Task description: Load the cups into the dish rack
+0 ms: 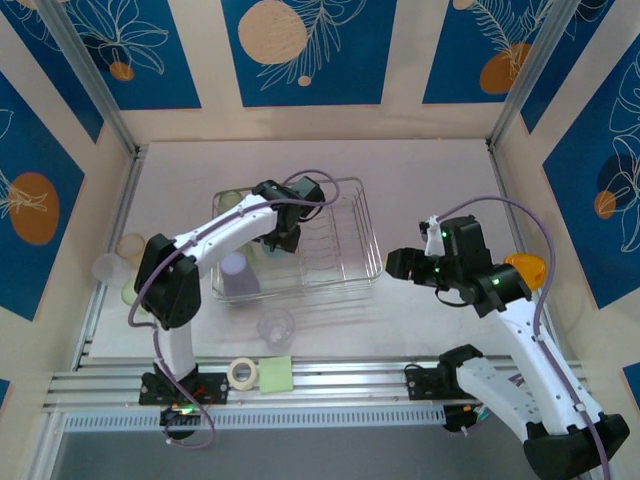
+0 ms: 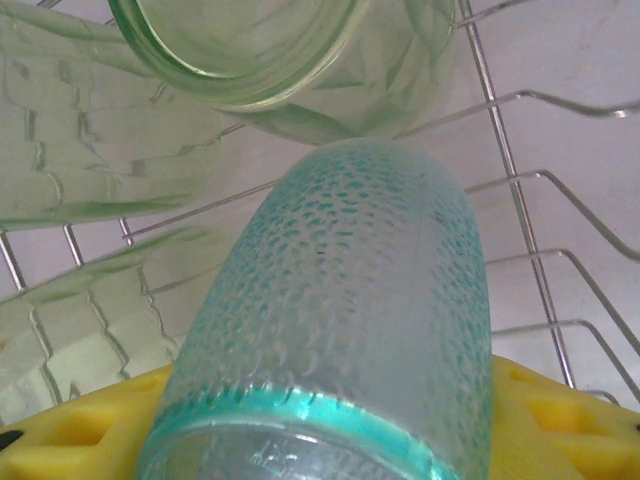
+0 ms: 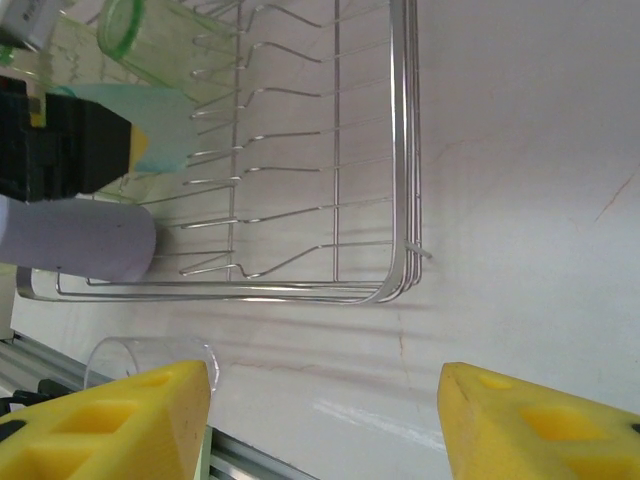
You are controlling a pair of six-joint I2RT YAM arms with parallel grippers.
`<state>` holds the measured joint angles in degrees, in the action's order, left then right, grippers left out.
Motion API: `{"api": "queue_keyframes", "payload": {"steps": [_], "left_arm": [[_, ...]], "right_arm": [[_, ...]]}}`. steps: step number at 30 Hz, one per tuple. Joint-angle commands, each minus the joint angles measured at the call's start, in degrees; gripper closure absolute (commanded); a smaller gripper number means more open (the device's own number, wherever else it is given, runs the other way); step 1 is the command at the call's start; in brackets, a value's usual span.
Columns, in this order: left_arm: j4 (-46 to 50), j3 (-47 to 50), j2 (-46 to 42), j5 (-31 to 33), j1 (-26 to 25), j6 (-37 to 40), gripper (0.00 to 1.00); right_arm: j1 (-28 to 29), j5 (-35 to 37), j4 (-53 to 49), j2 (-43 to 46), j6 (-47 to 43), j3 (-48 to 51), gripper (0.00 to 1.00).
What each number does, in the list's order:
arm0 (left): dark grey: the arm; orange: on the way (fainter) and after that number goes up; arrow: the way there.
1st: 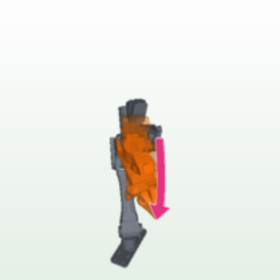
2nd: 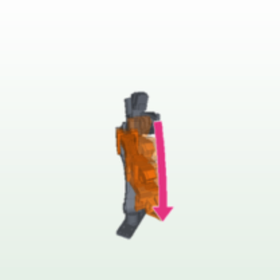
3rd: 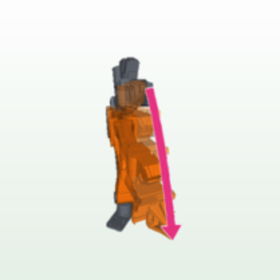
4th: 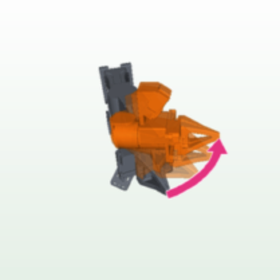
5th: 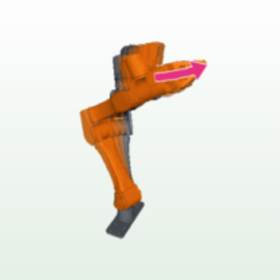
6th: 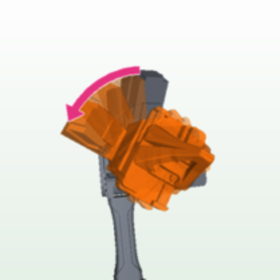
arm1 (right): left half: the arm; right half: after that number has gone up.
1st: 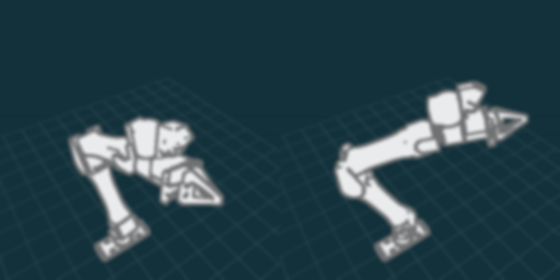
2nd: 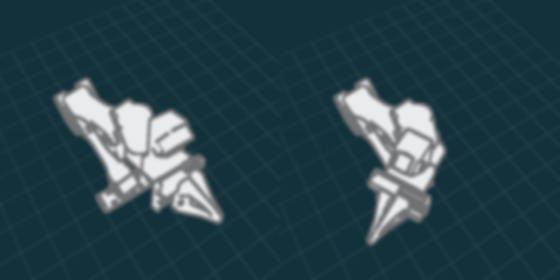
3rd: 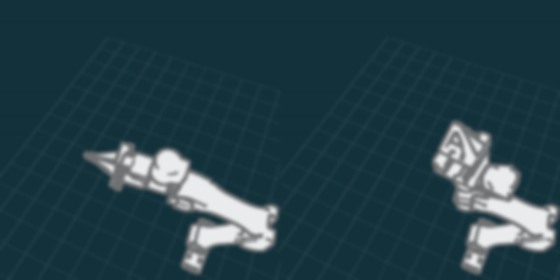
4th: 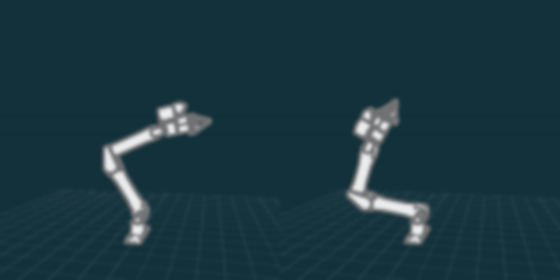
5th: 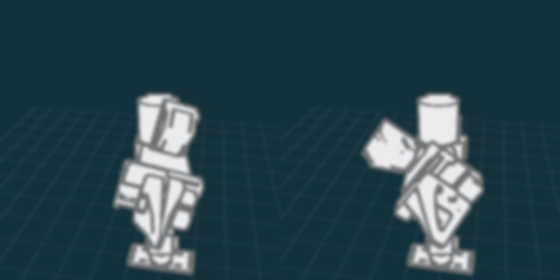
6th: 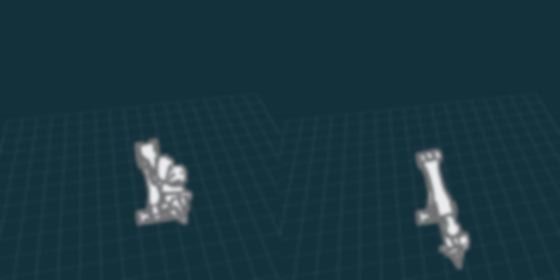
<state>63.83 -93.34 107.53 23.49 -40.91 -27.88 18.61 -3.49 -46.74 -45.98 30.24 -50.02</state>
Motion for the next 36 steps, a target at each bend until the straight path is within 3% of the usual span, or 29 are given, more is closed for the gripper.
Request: {"api": "queue_keyframes", "payload": {"steps": [1,10,12,17,20,24,29,36], "left_arm": [[-0.84,-2.55,2.24,-2.11,0.98,1.20,0.86],[-0.01,-4.31,5.39,-2.68,2.43,2.59,0.81],[-0.45,-4.13,5.57,-3.21,2.90,2.87,0.70],[-0.64,-3.70,5.82,-3.24,3.70,3.18,0.22],[-0.90,-3.60,5.71,-2.84,3.65,3.29,0.07],[-1.50,-4.16,4.78,-3.21,3.64,4.28,0.00],[-2.16,-6.08,2.41,-4.36,3.67,5.11,0.00],[-7.44,-1.23,-6.57,-7.23,2.79,5.64,0.00]], "right_arm": [[-0.46,-1.55,1.39,-0.07,-1.13,1.12,0.37],[-0.86,-1.74,2.08,-0.74,-0.89,2.19,0.37],[-0.84,-2.10,2.09,-0.70,-0.63,2.10,0.37],[-0.78,-4.35,1.32,-1.48,-1.34,1.02,0.37],[-0.40,-6.61,-0.26,-2.70,-2.75,-0.59,0.36],[2.08,-5.30,-3.14,-3.76,-3.44,-2.64,0.37],[7.21,-3.32,-4.97,-3.44,-1.26,-3.46,0.38],[21.73,1.35,-2.38,-5.96,6.54,-2.41,0.40]]}}
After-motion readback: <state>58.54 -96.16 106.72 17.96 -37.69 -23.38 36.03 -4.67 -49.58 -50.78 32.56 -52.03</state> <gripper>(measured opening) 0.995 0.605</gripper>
